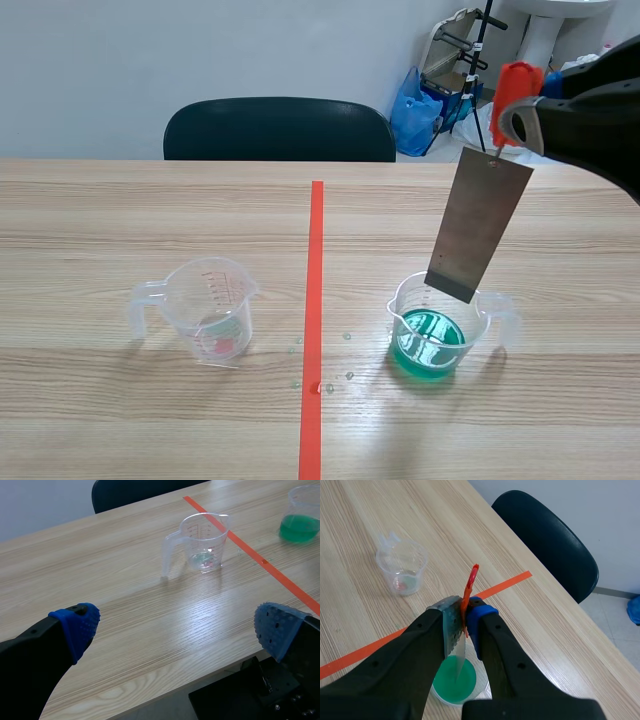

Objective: Do the redox reaction experiment

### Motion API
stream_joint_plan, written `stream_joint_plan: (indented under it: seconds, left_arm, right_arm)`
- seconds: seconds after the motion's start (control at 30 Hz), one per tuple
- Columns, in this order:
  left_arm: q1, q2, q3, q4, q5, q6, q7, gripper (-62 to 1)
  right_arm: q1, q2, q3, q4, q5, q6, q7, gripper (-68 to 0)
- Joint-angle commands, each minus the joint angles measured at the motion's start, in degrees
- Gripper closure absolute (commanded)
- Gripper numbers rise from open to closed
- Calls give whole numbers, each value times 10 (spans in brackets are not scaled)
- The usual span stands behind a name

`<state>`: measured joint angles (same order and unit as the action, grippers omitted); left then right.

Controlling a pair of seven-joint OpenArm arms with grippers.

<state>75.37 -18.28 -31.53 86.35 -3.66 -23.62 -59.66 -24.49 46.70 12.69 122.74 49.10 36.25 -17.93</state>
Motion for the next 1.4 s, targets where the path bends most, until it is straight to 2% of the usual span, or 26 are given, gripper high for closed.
stream_joint_plan:
  seconds: [0.0,1.37]
  left_arm:
    - [1,1,0,5,-3,1,-10,-623]
    - [1,1,0,5,-3,1,-10,-623]
  right_arm:
    - [3,6,4,3,7,-2,9,-6]
    - [3,6,4,3,17,-2,9,-6]
